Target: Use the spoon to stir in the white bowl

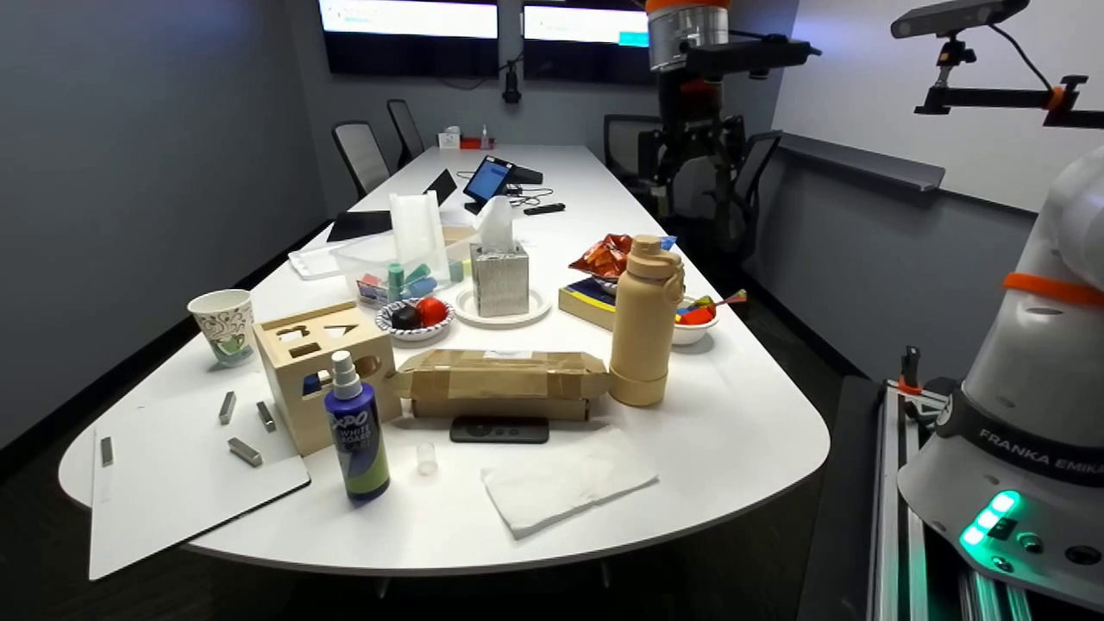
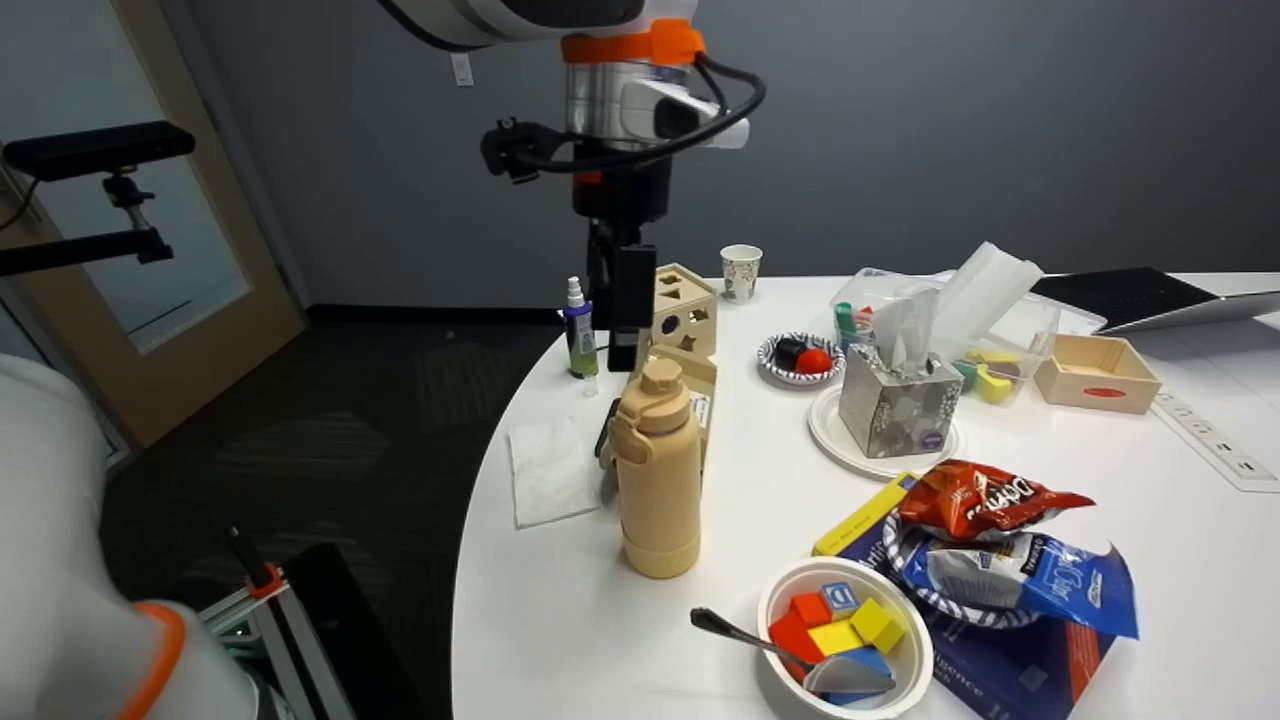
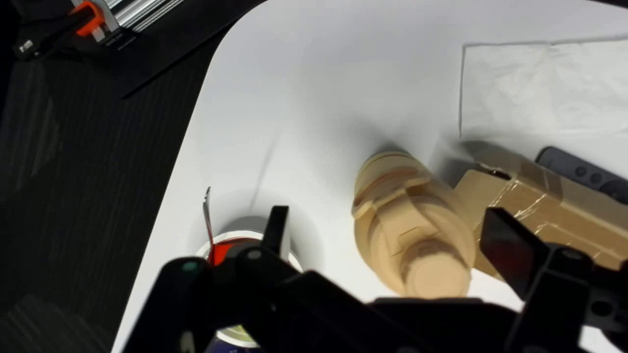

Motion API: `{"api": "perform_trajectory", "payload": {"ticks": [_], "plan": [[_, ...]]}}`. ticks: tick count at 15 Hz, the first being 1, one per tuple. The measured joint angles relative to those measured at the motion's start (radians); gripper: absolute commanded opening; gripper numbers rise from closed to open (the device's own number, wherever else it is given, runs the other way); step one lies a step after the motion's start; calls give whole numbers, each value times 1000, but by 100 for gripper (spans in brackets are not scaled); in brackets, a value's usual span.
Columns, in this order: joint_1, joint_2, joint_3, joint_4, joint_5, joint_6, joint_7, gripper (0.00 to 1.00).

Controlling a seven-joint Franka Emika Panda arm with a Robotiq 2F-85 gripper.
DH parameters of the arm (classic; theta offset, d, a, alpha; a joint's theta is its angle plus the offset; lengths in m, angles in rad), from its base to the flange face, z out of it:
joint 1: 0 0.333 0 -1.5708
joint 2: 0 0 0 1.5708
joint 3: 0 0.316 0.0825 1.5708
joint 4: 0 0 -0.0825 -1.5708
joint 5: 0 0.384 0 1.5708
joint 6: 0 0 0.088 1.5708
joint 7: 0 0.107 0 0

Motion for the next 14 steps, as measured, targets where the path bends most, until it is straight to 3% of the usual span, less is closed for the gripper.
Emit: {"api": "perform_trajectory", "payload": {"ticks": [6,14], "plan": [[-91,36,-89,-8,-36,-27,9,100],[-99,224,-180,-34,-53,51,-93,100]]}}
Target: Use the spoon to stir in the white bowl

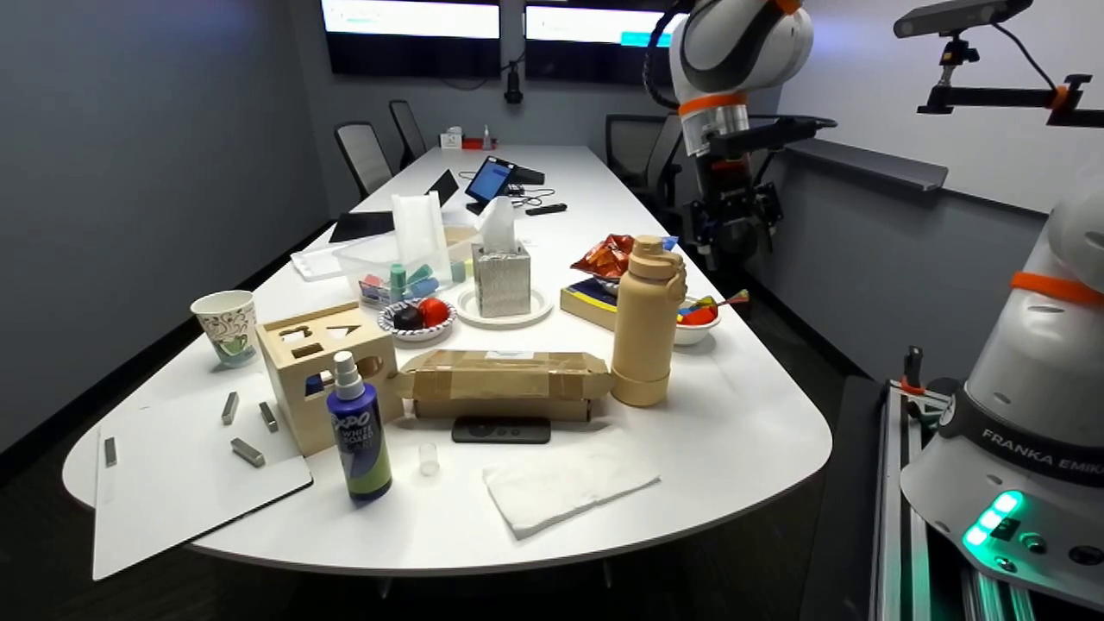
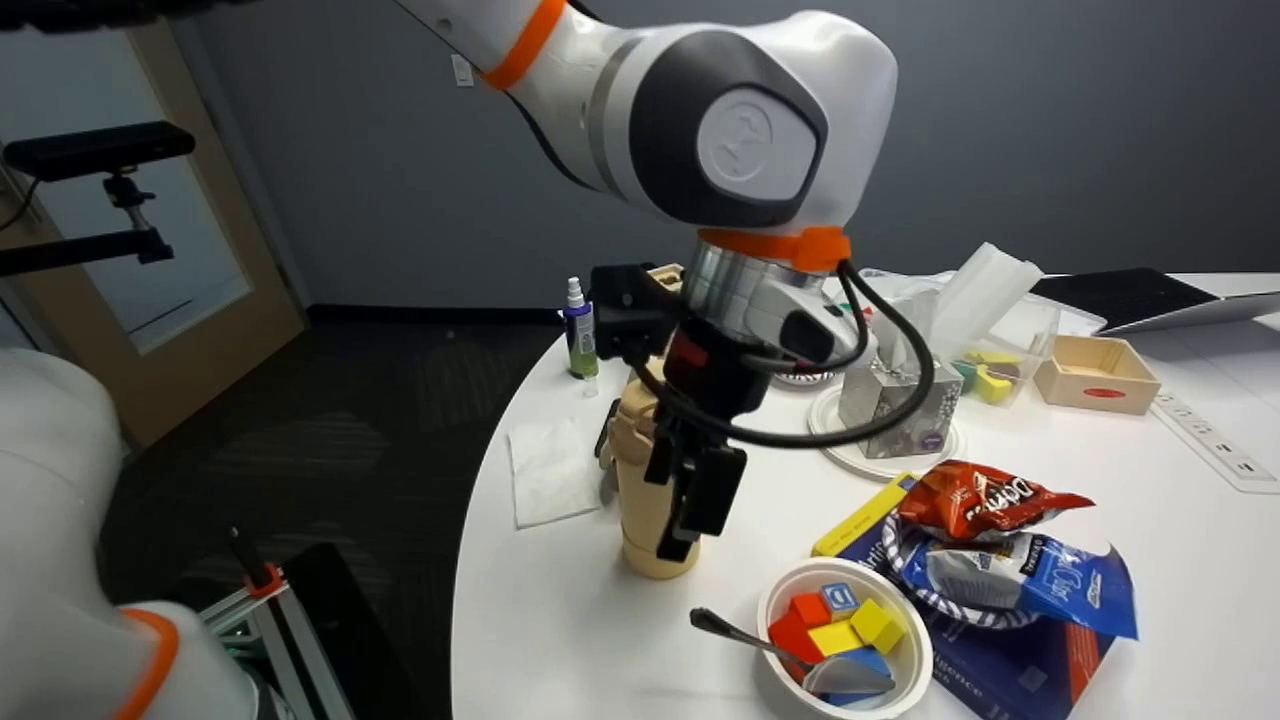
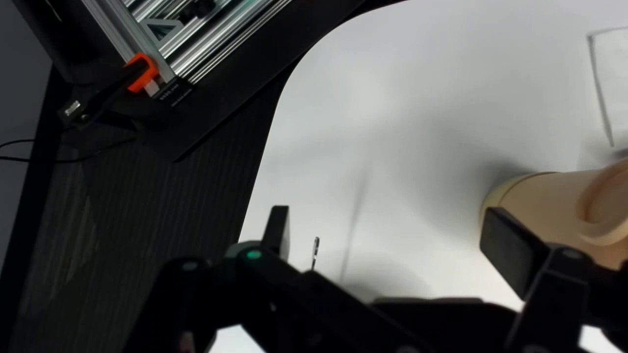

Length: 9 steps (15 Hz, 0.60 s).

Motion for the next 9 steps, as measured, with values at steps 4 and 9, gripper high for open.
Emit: {"api": "perform_trajectory", "payload": {"ticks": [4,9], "plan": [[-18,91,-57,0,-7,84,-38,100],[-25,171,-93,8,-6,168,-62,100]]}}
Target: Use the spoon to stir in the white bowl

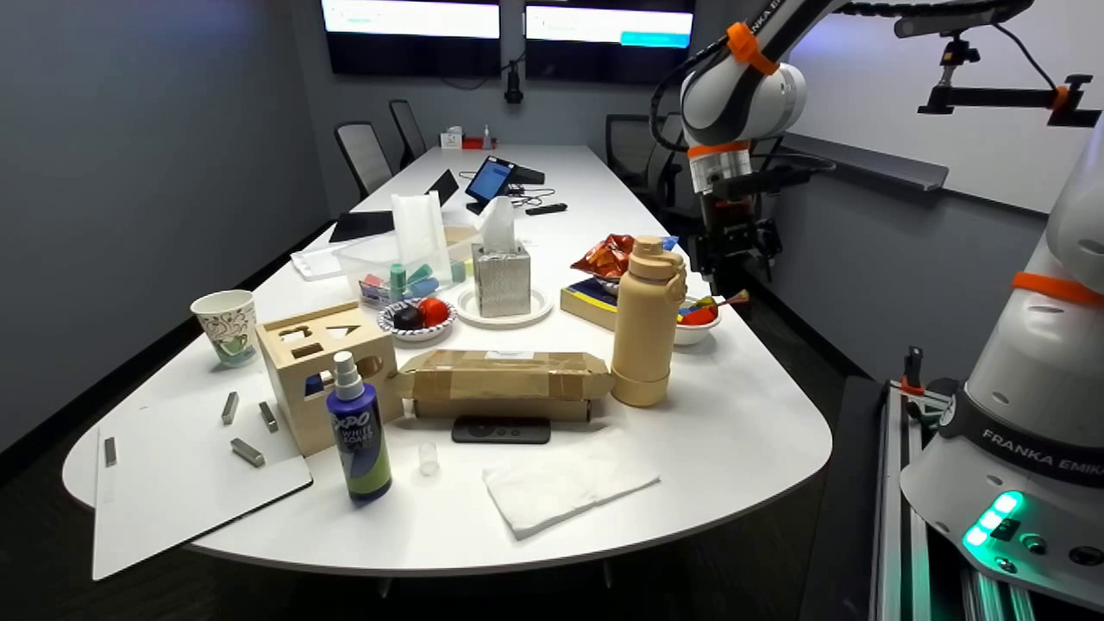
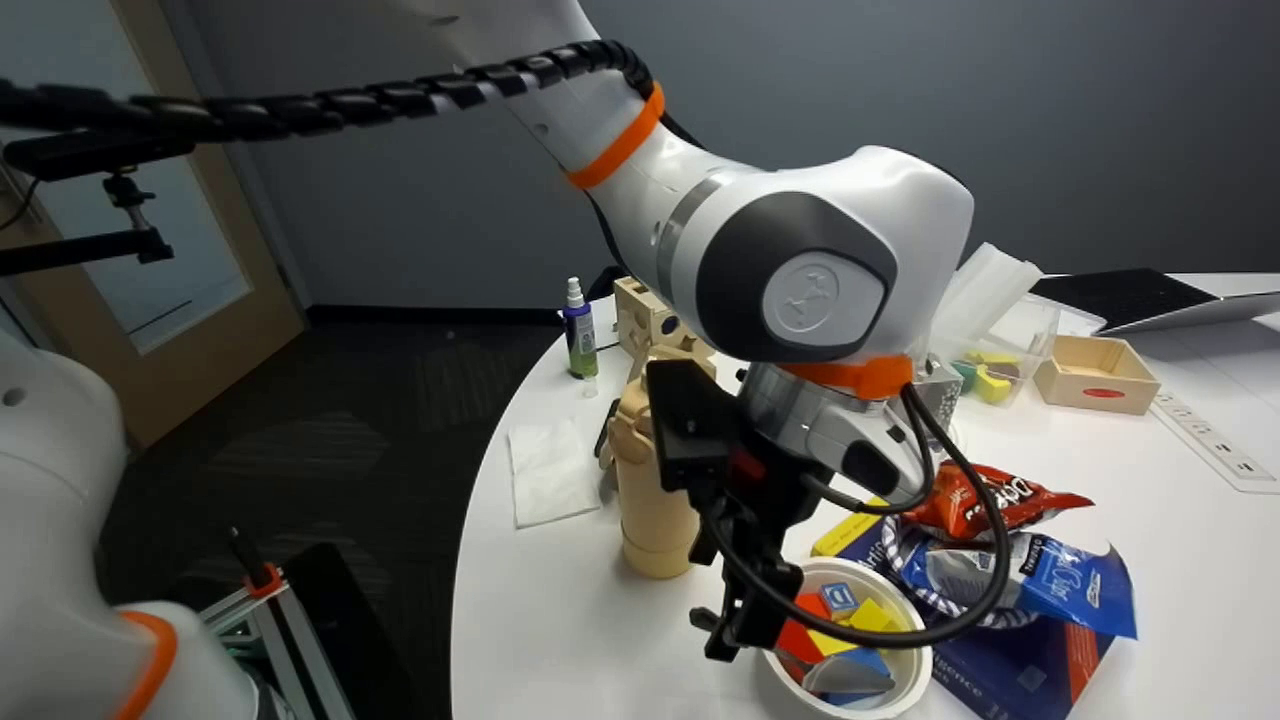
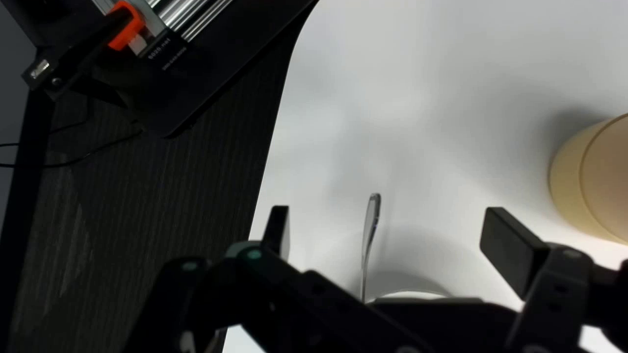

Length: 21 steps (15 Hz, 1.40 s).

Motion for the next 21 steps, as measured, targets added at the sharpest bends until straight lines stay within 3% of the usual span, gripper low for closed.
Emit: {"api": "perform_trajectory", "payload": {"ticks": [21], "plan": [[0,63,-7,10,2,35,-3,100]]}}
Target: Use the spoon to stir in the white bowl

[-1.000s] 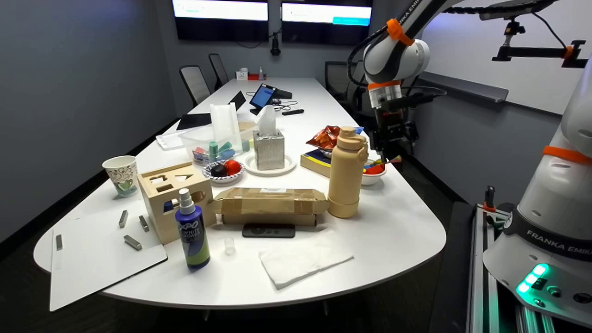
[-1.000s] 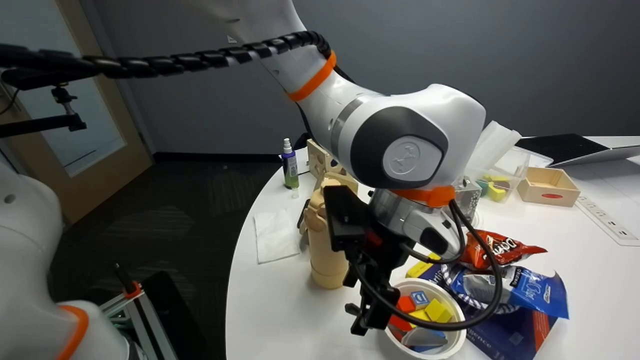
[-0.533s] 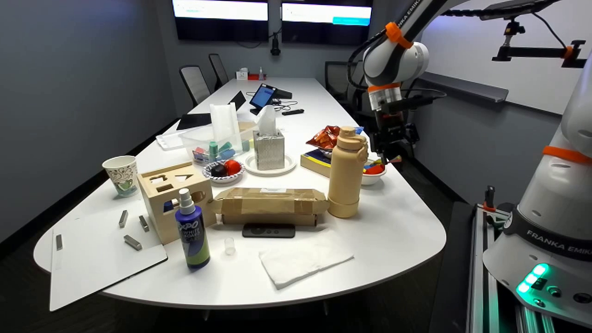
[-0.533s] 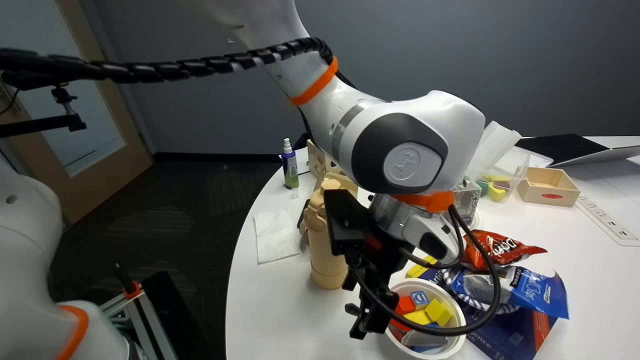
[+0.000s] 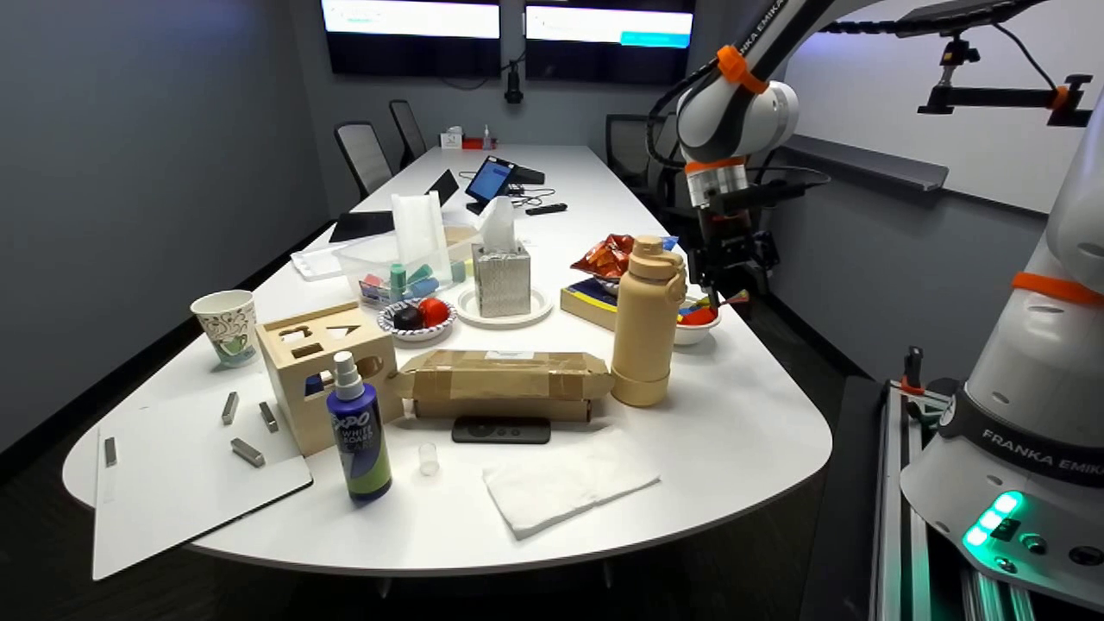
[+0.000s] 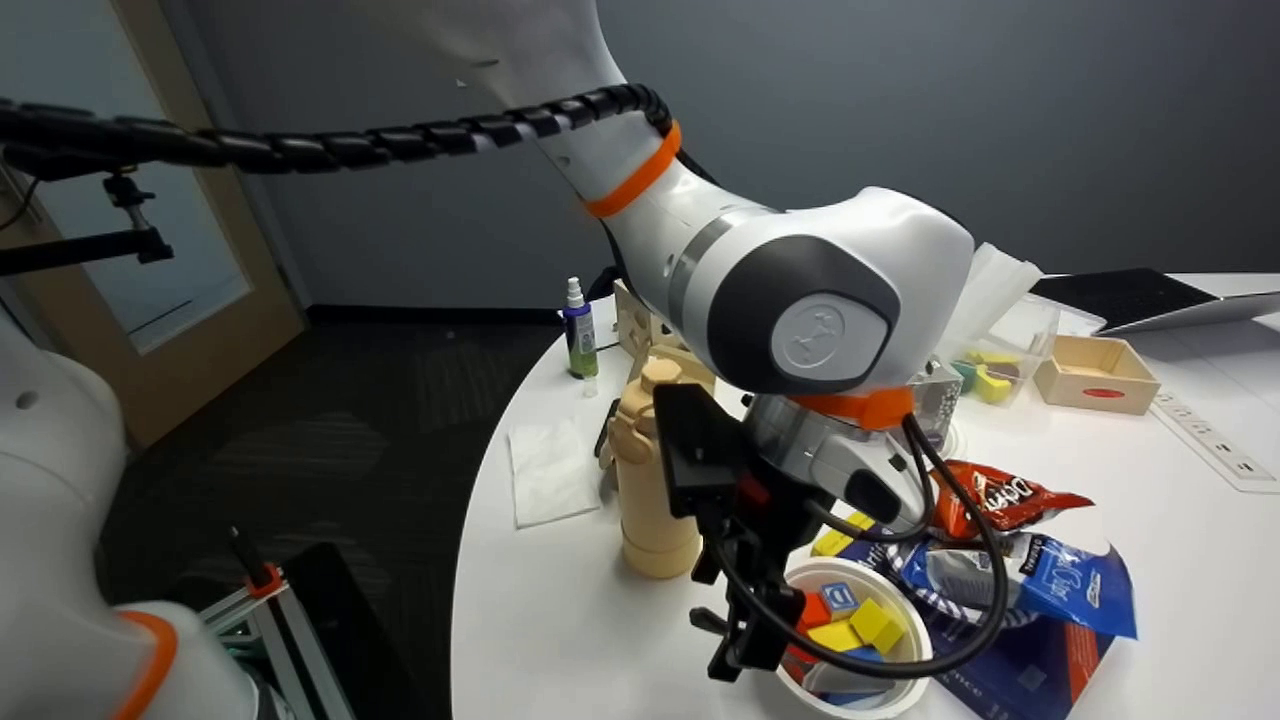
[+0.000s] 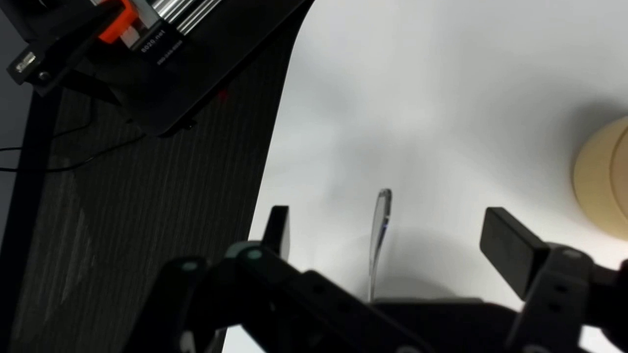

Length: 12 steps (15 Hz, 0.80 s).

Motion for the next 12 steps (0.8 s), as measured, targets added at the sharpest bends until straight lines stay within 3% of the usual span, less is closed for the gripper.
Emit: {"api": "perform_trajectory", "payload": {"ticks": [6,7,8,12], "plan": [[0,-6,-11,17,0,0,0,100],[0,-6,-13,17,0,0,0,75],[0,-6,-14,17,0,0,0,73],[0,-6,-19,17,0,-3,0,42]]}}
